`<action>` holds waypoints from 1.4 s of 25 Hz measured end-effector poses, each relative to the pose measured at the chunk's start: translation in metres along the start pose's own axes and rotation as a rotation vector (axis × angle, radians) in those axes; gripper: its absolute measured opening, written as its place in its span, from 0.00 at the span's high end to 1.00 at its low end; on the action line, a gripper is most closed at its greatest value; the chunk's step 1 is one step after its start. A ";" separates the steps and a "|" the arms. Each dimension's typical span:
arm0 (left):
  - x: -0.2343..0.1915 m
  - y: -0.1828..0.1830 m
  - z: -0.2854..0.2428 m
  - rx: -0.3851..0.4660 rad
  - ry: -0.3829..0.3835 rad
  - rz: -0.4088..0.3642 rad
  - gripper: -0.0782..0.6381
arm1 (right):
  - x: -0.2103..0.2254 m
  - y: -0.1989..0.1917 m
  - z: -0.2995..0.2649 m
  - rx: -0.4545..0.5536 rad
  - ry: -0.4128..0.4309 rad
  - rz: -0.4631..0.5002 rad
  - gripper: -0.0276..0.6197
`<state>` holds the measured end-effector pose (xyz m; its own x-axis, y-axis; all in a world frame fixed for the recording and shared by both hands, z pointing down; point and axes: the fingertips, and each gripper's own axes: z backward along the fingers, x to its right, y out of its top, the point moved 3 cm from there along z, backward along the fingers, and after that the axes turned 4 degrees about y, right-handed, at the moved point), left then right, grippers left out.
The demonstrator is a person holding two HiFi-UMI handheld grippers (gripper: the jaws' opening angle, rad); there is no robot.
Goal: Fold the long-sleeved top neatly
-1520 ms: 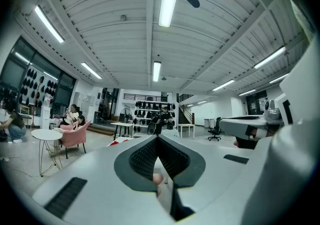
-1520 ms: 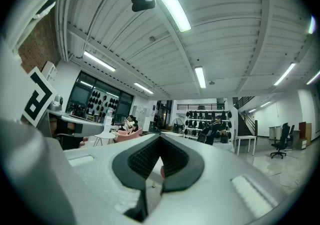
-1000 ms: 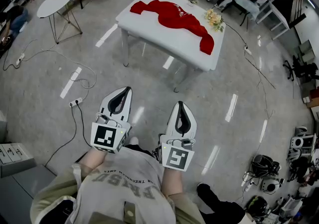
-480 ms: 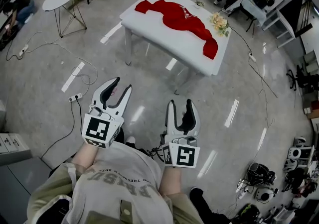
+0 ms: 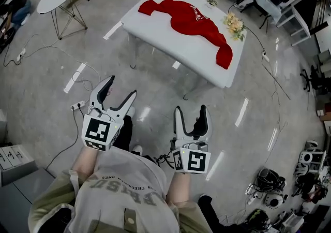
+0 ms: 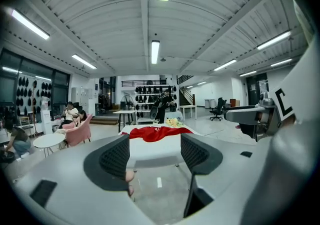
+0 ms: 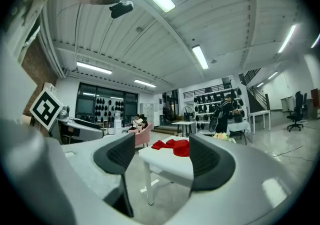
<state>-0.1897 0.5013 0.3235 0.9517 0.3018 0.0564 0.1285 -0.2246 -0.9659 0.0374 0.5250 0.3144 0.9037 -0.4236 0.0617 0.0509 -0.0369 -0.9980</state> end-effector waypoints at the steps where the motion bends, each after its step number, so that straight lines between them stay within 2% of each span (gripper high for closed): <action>1: -0.010 0.001 -0.013 -0.004 -0.006 0.003 0.47 | 0.002 -0.002 -0.014 -0.006 -0.008 0.001 0.45; 10: -0.112 0.026 -0.140 -0.017 -0.070 0.010 0.47 | 0.018 0.012 -0.156 -0.011 -0.091 0.022 0.45; 16: -0.153 0.039 -0.201 -0.026 -0.110 0.005 0.47 | 0.032 0.017 -0.219 -0.031 -0.142 0.052 0.45; 21: -0.166 0.032 -0.246 -0.077 -0.146 0.018 0.47 | 0.051 0.010 -0.251 -0.073 -0.170 0.042 0.45; 29: -0.171 0.018 -0.323 -0.147 -0.129 0.021 0.47 | 0.101 -0.019 -0.318 -0.133 -0.143 0.008 0.45; 35: -0.171 0.039 -0.399 -0.144 -0.103 0.015 0.47 | 0.157 -0.019 -0.381 -0.121 -0.103 -0.012 0.45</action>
<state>-0.2358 0.0715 0.3770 0.9212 0.3890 0.0086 0.1599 -0.3582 -0.9199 0.0161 0.1148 0.3476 0.9425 -0.3277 0.0659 0.0159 -0.1530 -0.9881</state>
